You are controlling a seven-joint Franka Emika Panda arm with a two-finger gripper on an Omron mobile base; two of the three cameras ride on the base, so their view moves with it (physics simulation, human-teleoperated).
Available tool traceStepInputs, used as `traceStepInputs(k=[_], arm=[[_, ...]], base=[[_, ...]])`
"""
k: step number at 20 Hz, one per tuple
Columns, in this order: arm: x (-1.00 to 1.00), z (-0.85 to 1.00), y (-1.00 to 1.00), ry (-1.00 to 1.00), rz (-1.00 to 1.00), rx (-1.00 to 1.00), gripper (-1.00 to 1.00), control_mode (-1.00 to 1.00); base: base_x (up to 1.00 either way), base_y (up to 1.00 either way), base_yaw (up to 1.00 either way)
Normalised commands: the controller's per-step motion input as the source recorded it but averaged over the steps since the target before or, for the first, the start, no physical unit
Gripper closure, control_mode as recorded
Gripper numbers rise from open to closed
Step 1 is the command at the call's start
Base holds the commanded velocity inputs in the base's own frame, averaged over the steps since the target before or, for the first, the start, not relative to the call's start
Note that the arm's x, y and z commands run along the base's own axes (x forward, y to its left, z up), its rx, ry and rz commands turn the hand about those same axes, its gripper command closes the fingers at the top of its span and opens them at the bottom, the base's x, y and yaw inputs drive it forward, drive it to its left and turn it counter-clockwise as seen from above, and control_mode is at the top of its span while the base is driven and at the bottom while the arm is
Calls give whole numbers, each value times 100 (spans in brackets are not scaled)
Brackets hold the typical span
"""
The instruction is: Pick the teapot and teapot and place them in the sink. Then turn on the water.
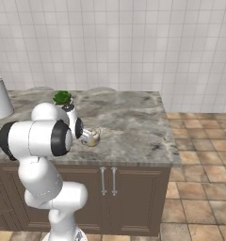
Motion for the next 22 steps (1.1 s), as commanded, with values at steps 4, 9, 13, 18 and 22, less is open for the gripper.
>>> traceStepInputs(k=[4, 9, 13, 18, 22], arm=[[0, 0, -2, -5, 0, -3, 100, -100], [0, 1, -2, -5, 0, -1, 100, -100], [0, 9, -1, 0, 0, 0, 100, -100], [0, 27, -2, 0, 0, 0, 100, -100], [-17, 74, -4, 0, 0, 0, 100, -100]], base=[[0, 0, 0], [0, 0, 0], [0, 0, 0], [0, 0, 0], [0, 0, 0]])
